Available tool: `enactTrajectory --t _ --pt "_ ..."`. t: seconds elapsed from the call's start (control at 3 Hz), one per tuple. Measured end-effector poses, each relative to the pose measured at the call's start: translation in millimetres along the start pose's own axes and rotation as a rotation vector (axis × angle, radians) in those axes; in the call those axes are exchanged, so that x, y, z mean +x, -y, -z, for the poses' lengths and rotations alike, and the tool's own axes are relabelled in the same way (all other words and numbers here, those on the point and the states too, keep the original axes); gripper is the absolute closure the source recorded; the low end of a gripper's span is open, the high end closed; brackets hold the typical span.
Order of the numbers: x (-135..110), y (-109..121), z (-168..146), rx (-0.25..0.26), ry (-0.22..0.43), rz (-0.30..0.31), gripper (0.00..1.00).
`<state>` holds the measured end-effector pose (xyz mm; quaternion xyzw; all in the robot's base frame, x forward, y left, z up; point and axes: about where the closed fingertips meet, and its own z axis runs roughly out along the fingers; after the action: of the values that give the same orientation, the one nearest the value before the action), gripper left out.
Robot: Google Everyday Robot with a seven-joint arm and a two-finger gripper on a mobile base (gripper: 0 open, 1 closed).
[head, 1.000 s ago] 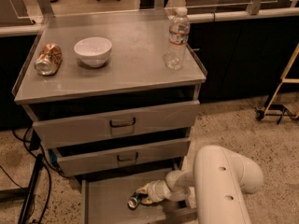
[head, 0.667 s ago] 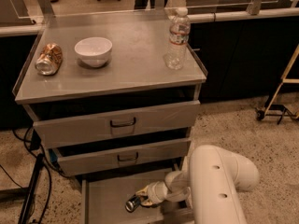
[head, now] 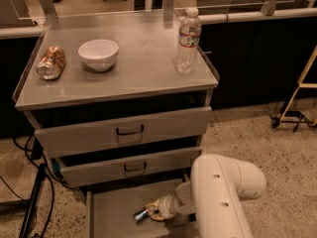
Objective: Place redbull can into bottom drawer
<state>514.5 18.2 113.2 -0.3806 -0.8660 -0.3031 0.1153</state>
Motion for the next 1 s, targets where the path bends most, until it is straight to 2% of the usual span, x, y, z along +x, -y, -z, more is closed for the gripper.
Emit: enactTrajectory --t 1.0 --pt "0.1 0.0 -0.1 0.0 0.0 0.0 0.22"
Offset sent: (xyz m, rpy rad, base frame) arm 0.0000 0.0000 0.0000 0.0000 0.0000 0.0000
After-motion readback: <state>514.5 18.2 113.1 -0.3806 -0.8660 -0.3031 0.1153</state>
